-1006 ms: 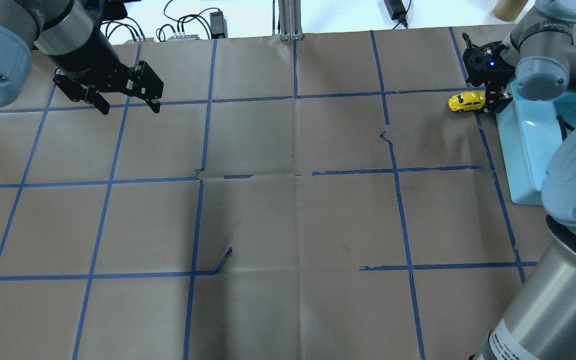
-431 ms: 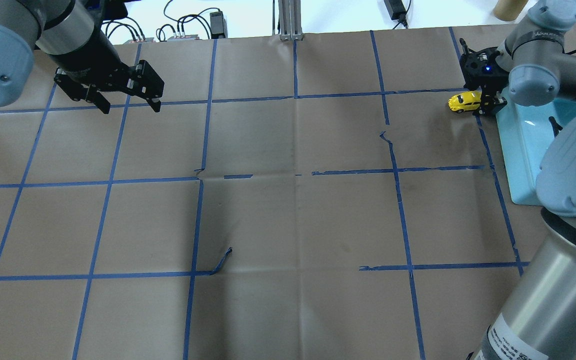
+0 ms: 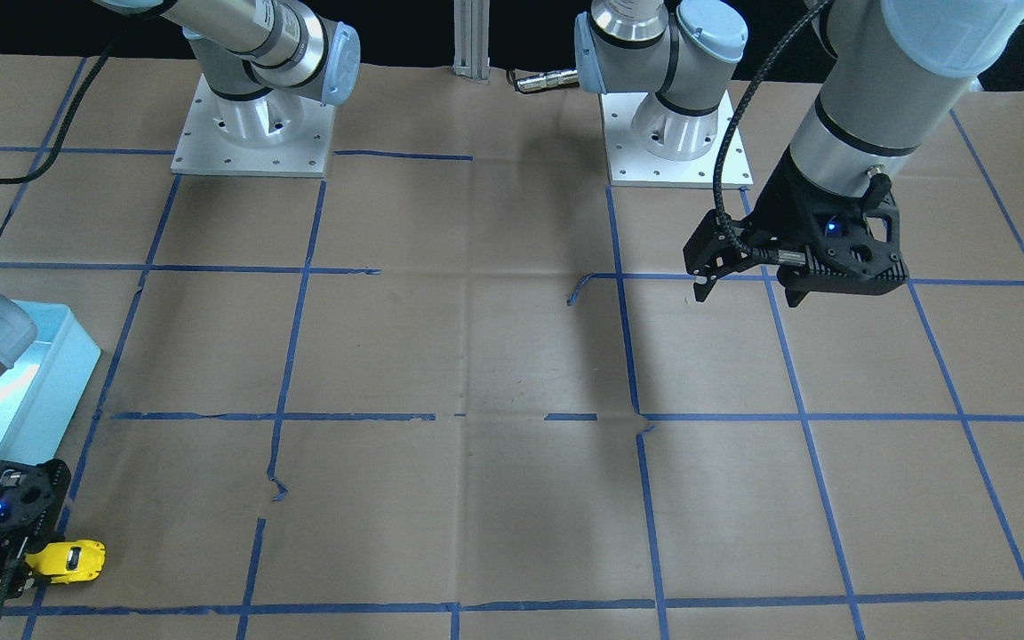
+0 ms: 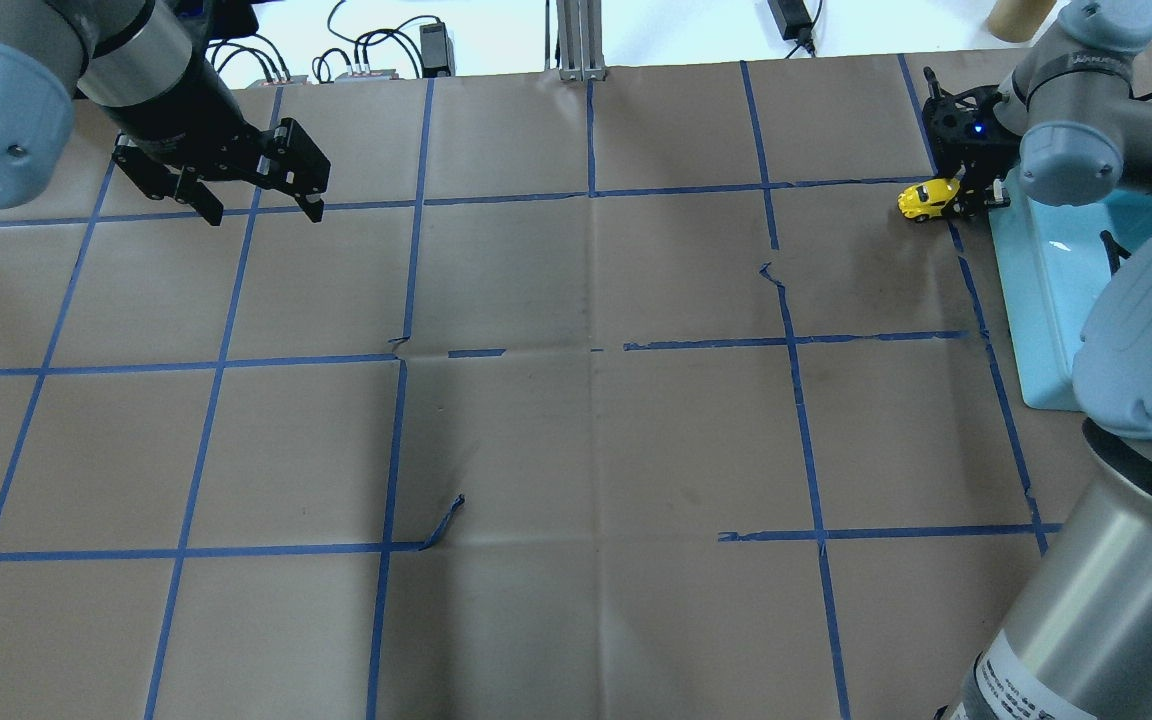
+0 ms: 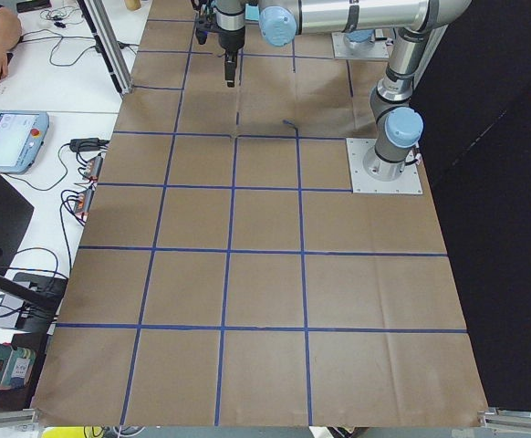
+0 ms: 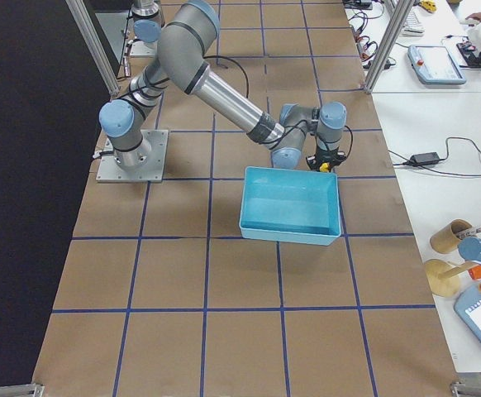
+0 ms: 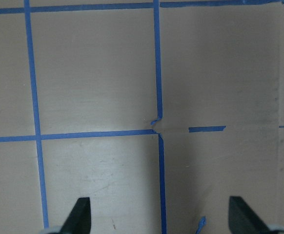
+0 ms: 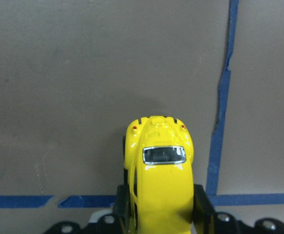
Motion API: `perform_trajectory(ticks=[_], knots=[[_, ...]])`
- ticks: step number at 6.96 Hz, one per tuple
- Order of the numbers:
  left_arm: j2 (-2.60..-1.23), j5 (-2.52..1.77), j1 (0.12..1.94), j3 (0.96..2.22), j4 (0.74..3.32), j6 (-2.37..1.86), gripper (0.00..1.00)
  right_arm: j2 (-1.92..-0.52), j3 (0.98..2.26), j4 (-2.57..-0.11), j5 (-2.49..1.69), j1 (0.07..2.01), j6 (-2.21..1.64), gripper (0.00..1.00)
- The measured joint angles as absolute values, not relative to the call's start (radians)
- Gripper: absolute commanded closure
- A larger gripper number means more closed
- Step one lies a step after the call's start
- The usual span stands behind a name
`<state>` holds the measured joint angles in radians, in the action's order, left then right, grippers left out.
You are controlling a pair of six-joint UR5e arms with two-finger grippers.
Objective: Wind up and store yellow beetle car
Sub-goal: 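Lift the car with the right gripper and carry it into the bin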
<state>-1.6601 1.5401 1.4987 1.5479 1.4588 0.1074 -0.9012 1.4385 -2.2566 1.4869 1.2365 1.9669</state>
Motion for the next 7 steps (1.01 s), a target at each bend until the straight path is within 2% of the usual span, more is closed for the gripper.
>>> perform_trajectory(ticks=[4, 7], knots=[[-1.669, 1.539, 1.499, 1.536, 1.460, 0.107, 0.00, -1.001, 1.240, -1.881, 1.491, 1.303, 1.643, 0.89], [-1.670, 1.539, 1.499, 1.536, 1.460, 0.110, 0.00, -1.076, 1.234, -1.753, 1.600, 1.283, 1.015, 0.91]])
